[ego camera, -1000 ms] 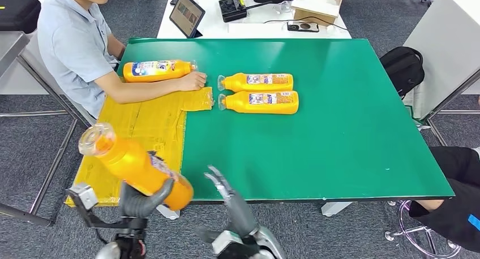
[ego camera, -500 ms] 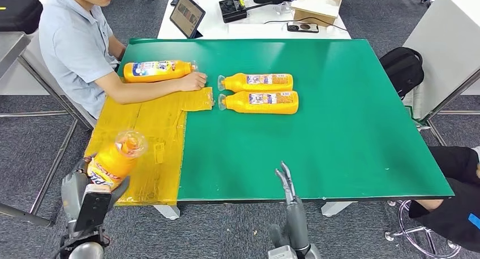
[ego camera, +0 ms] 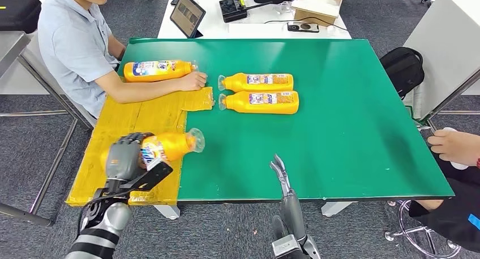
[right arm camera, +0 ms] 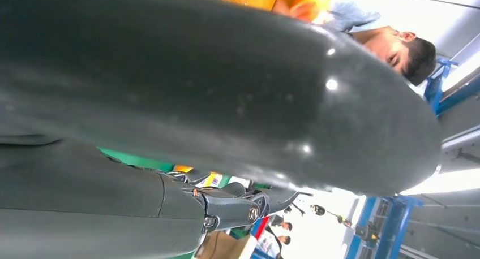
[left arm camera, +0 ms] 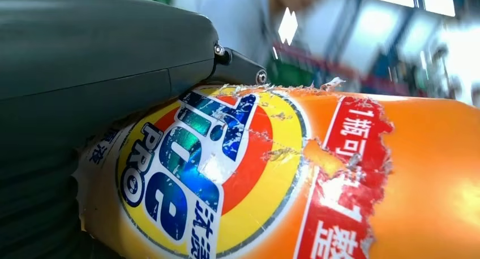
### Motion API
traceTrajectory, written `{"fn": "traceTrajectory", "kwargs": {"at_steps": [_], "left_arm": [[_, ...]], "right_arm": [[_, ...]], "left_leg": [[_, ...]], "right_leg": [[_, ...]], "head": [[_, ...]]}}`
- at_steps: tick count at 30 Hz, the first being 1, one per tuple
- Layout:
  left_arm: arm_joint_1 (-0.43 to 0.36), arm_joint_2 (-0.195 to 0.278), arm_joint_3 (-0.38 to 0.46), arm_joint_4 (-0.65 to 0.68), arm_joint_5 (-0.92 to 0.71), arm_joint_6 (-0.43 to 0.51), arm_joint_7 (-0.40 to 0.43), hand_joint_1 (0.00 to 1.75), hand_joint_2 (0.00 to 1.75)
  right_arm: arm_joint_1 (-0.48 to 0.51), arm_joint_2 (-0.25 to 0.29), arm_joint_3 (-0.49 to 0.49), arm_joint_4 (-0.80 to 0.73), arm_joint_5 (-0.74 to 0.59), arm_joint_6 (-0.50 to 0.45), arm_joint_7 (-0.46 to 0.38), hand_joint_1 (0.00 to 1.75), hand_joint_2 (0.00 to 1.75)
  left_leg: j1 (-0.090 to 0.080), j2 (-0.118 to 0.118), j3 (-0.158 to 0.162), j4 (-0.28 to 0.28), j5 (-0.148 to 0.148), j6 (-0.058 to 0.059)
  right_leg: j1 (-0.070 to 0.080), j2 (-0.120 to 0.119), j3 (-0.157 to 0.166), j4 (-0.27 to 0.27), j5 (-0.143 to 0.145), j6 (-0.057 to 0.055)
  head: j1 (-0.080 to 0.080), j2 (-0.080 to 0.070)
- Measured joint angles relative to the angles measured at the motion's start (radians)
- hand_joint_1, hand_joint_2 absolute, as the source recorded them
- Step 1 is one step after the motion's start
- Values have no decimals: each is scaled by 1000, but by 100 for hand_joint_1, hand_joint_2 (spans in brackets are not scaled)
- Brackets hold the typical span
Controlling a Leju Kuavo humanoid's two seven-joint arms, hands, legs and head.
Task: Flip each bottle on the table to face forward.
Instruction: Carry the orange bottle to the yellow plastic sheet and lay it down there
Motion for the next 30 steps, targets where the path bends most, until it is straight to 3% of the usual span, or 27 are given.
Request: {"fn": "traceTrajectory", "kwargs": {"at_steps": [4,8,9,19,25,30], "left_arm": [[-75,4,-67,130,1,-117,3,168,175],[-157,4,-109,257,31,-163,3,18,175],[-175,4,-114,282,39,-168,7,10,175],[-257,-14,-132,419,61,-179,50,10,175],[-269,-18,-134,439,61,-183,62,0,175],[-302,-31,-138,480,79,-236,116,0,175]], "right_arm": [[-12,0,0,12,-5,22,0,0,0],[-20,1,-3,22,-13,41,0,0,0],[-22,2,-4,25,-15,46,0,0,0],[-31,14,-11,53,-3,68,0,0,0],[-34,16,-13,64,-2,69,0,0,0],[-35,22,-22,74,5,80,0,0,0]], "left_leg": [[0,0,0,0,0,0],[0,0,0,0,0,0],[0,0,0,0,0,0],[0,0,1,0,1,0],[0,0,1,0,0,0],[0,0,2,0,1,0]], "right_leg": [[0,0,0,0,0,0],[0,0,1,0,0,0],[0,0,1,0,0,0],[0,0,1,0,0,0],[0,0,1,0,0,0],[0,-1,3,0,0,0]], "head": [[0,0],[0,0],[0,0],[0,0],[0,0],[0,0]]}}
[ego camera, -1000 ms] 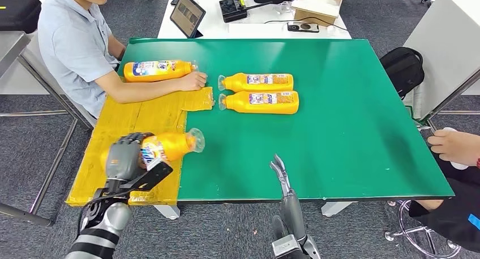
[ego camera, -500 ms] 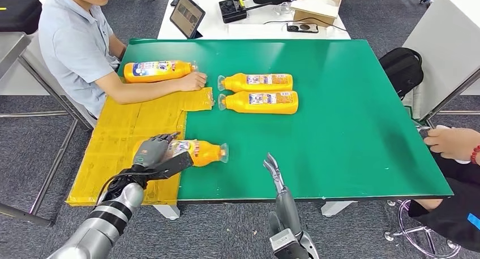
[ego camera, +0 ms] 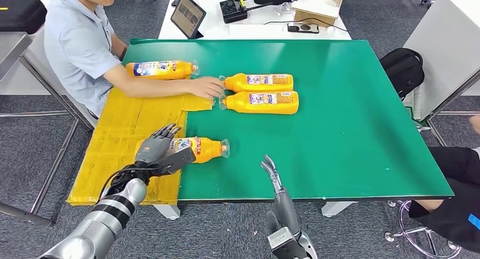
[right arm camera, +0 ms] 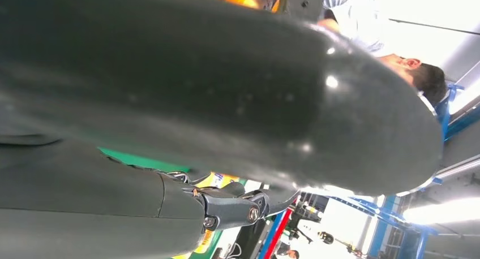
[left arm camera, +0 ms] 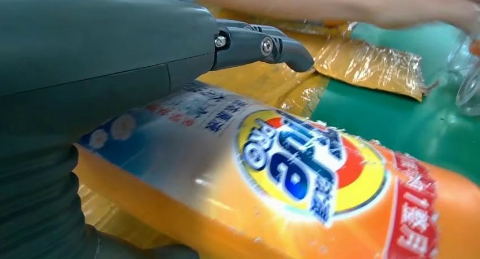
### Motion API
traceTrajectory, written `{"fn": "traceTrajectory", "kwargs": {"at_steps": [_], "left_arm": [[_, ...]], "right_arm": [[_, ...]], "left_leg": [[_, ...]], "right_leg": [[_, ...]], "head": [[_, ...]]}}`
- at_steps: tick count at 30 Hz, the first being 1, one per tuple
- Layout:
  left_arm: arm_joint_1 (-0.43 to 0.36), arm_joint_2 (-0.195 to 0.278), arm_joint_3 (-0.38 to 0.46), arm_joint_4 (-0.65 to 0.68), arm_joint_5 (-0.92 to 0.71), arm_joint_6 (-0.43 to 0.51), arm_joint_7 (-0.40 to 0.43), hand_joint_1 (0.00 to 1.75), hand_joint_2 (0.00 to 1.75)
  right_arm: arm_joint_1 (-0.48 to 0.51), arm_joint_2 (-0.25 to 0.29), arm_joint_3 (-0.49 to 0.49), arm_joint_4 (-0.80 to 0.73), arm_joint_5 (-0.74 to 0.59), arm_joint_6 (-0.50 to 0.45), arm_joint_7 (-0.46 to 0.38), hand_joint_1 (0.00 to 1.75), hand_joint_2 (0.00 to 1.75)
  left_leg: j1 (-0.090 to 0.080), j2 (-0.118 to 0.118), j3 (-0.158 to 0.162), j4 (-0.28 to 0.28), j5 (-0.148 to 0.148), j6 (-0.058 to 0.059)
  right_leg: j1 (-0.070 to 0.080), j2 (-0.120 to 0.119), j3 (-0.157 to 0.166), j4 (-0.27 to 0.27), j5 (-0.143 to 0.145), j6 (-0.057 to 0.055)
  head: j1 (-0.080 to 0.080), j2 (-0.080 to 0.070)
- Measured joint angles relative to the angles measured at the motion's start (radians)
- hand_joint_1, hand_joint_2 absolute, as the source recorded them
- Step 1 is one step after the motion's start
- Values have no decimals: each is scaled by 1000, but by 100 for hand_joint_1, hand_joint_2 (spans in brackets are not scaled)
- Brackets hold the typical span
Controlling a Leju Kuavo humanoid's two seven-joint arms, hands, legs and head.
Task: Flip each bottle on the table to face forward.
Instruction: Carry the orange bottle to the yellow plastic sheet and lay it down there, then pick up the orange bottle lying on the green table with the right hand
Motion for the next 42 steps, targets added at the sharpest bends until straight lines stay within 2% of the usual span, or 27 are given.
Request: {"fn": "traceTrajectory", "kwargs": {"at_steps": [4,8,15,20,24,25,26,28,31,33,38,42], "left_arm": [[-35,-11,10,27,103,-93,-6,0,175],[-20,-15,41,-8,293,-149,-90,0,175],[130,-37,94,-334,759,-121,-179,0,175],[222,-32,106,-568,894,-112,-220,0,175],[250,-25,107,-627,928,-122,-231,0,175],[260,-21,107,-647,933,-123,-235,0,175],[276,-17,111,-683,935,-107,-250,0,175],[312,-9,119,-768,936,-59,-284,0,175],[347,-23,127,-830,929,34,-325,0,175],[375,-42,130,-862,929,93,-349,0,175],[455,-71,130,-933,936,166,-369,0,175],[494,-82,128,-970,936,179,-370,0,175]], "right_arm": [[-5,7,-12,13,2,8,0,0,0],[-10,8,-15,25,-18,-2,0,0,0],[-11,-4,17,14,-51,-173,0,0,0],[-15,-21,39,-7,-45,-218,0,0,0],[-19,-30,41,-13,-30,-228,0,0,0],[-22,-36,41,-15,-20,-231,0,0,44],[-32,-47,36,-12,47,-254,1,0,87],[-64,-76,15,8,237,-314,5,0,175],[-120,-100,-40,79,529,-388,53,0,175],[-155,-111,-86,135,658,-412,102,0,175],[-225,-141,-162,256,738,-417,201,0,175],[-250,-159,-189,312,747,-417,222,0,175]], "left_leg": [[0,-1,3,0,0,0],[0,-1,4,0,0,0],[0,0,0,0,0,0],[0,0,-2,0,0,0],[0,0,-2,0,0,0],[0,0,-2,0,0,0],[0,0,-2,0,0,0],[0,0,-2,0,0,0],[0,0,-2,0,0,0],[-1,-1,-2,0,0,0],[-1,-1,-2,0,0,1],[0,-2,-4,0,0,1]], "right_leg": [[0,-1,4,0,0,0],[0,-1,5,0,0,0],[0,-1,0,0,0,0],[0,-1,-2,0,0,0],[0,-1,-2,0,0,0],[0,-1,-2,0,0,0],[0,-1,-2,0,0,0],[0,-1,-2,0,0,0],[0,-1,-1,0,0,1],[-1,-1,-1,0,0,1],[-1,-1,-2,0,1,1],[0,-2,-3,0,0,1]], "head": [[0,0],[0,0],[0,0],[0,0],[0,0],[0,0],[0,0],[0,0],[0,0],[0,0],[0,0],[0,0]]}}
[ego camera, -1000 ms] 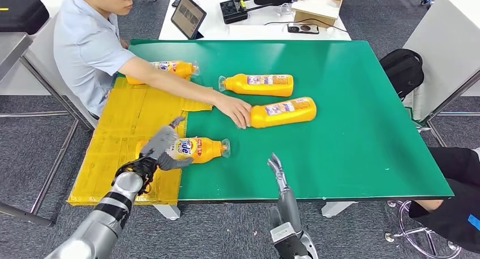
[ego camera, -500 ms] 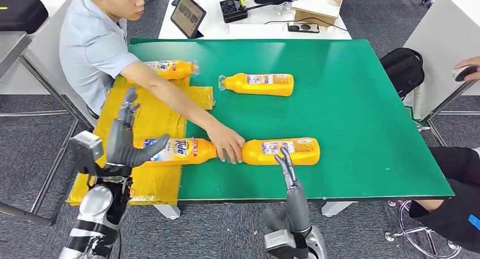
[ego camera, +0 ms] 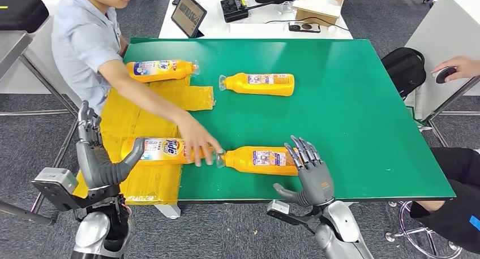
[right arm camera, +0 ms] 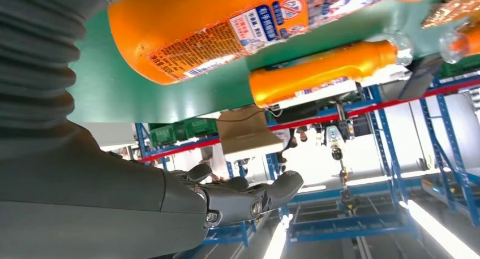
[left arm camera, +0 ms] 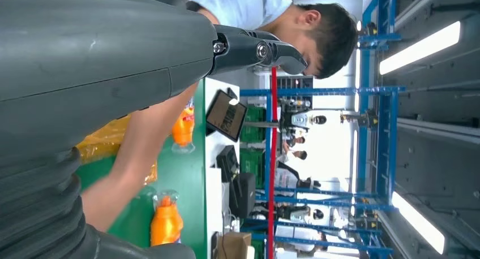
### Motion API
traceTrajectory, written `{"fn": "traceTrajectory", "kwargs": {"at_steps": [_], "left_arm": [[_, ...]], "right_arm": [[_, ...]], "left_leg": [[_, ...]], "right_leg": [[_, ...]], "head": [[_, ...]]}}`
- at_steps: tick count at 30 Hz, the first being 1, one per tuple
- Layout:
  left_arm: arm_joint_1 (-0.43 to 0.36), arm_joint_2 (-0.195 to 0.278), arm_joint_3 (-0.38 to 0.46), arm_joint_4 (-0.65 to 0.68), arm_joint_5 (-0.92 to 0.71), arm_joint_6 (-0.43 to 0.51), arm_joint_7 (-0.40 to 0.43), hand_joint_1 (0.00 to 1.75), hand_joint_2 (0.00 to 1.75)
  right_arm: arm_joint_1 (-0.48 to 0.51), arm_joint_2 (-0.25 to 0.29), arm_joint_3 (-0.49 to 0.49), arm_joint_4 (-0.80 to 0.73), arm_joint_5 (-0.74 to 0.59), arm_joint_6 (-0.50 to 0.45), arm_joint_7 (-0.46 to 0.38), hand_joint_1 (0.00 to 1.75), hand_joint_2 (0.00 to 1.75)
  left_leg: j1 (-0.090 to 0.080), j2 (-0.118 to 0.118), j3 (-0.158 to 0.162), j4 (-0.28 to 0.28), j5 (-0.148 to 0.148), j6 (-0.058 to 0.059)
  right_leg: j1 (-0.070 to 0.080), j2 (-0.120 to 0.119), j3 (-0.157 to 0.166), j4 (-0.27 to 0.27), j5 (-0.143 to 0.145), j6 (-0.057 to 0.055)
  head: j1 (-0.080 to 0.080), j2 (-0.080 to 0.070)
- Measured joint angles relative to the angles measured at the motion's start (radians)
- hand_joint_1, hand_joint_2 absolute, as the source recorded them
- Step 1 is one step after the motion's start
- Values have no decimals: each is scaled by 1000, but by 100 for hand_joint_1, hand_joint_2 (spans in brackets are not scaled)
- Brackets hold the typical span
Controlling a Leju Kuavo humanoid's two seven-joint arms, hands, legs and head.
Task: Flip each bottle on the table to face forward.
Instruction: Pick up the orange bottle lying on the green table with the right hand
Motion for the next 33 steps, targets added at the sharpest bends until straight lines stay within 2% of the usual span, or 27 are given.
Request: {"fn": "traceTrajectory", "kwargs": {"at_steps": [4,9,20,27,33], "left_arm": [[20,-6,0,-21,-8,13,1,0,175],[66,-7,-9,-52,-65,51,1,0,175],[59,-7,-56,-51,-76,25,30,0,175],[21,-13,-81,-13,-70,2,52,0,175],[-18,-20,-99,30,-40,-22,71,0,175]], "right_arm": [[-10,-9,-9,29,11,7,38,0,175],[-32,-33,-39,75,-5,62,91,0,175],[-133,-33,-56,240,-87,219,18,0,175],[-269,-11,-13,380,-56,287,92,0,175],[-395,26,27,504,-46,320,107,0,175]], "left_leg": [[0,0,0,0,0,0],[0,0,-1,0,0,0],[0,0,0,0,0,0],[0,2,0,0,1,0],[0,1,0,0,2,0]], "right_leg": [[0,0,0,0,0,0],[0,0,0,0,0,0],[0,0,0,0,0,0],[0,0,0,0,1,0],[0,0,0,0,1,1]], "head": [[0,0],[0,0],[0,0],[0,0],[0,0]]}}
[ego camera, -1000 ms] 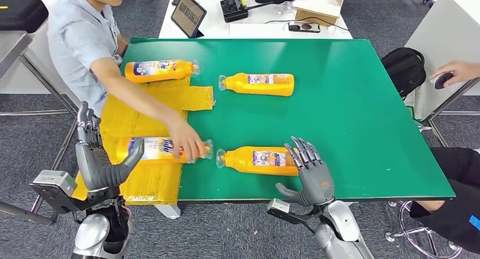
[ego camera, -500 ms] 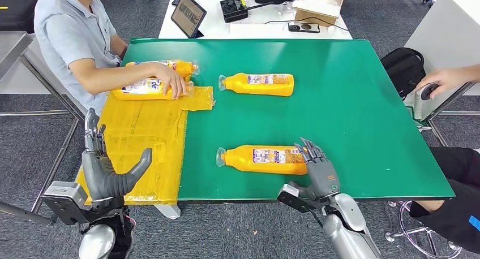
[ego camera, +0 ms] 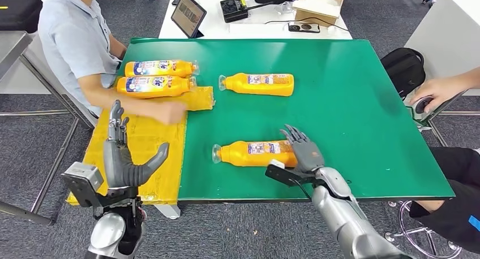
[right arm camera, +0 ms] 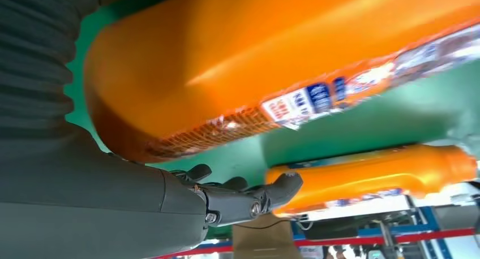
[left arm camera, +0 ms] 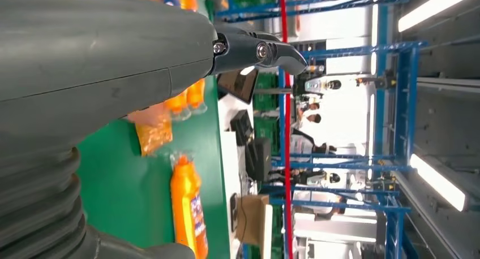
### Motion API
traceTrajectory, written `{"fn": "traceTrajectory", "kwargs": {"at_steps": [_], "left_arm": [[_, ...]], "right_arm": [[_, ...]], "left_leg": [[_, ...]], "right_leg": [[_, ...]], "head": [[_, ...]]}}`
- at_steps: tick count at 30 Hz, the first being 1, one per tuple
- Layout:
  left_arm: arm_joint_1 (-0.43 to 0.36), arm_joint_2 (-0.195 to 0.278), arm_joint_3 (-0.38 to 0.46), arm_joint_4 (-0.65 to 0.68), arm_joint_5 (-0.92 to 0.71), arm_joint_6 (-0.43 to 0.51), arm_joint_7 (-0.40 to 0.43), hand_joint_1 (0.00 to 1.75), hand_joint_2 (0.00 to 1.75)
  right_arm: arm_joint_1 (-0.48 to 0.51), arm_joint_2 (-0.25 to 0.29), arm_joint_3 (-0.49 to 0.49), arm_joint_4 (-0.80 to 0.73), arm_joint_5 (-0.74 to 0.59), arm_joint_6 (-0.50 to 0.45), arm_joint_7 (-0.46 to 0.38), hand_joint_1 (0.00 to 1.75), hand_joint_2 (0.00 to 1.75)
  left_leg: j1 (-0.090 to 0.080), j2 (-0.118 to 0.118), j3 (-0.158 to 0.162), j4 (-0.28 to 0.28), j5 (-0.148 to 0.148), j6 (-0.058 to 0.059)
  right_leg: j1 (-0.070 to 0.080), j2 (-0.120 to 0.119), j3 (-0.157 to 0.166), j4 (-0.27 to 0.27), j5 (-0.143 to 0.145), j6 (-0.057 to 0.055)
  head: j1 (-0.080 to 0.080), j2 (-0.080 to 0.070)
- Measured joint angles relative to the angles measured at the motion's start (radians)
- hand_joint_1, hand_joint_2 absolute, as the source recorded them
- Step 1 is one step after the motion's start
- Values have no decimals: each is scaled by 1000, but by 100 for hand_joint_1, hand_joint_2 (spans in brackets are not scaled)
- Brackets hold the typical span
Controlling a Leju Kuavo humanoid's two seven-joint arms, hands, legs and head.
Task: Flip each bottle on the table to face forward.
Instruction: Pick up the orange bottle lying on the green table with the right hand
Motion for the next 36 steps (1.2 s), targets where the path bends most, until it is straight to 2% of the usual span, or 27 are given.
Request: {"fn": "traceTrajectory", "kwargs": {"at_steps": [9,13,19,25,29,33,36], "left_arm": [[-35,-9,-2,49,53,-22,26,0,175],[-36,-9,-2,55,54,-21,28,0,175],[-38,-8,1,66,57,-26,41,0,175],[-42,-8,4,84,60,-33,46,0,175],[-51,-5,4,102,55,-54,54,0,175],[-52,1,4,118,48,-67,56,0,175],[-51,5,4,121,46,-70,47,0,175]], "right_arm": [[-93,54,54,100,31,28,65,0,175],[-120,60,69,132,38,108,122,171,175],[-183,63,75,179,-24,320,220,175,175],[-206,61,75,205,-49,380,243,175,175],[-219,50,73,218,-78,459,269,175,175],[-218,42,62,220,-127,468,218,175,175],[-199,41,38,219,-207,415,79,175,175]], "left_leg": [[0,0,0,0,0,0],[0,0,0,0,0,0],[0,4,7,0,-1,0],[0,3,10,0,-1,0],[0,3,12,0,-1,0],[0,3,13,0,-1,0],[0,3,12,0,-1,0]], "right_leg": [[0,0,0,0,0,0],[0,0,0,0,0,0],[0,2,3,-1,0,0],[0,1,7,-1,0,0],[0,1,9,-1,0,0],[0,1,11,-1,0,0],[0,1,11,-1,0,0]], "head": [[0,0],[0,0],[0,0],[0,0],[0,0],[0,0],[1,0]]}}
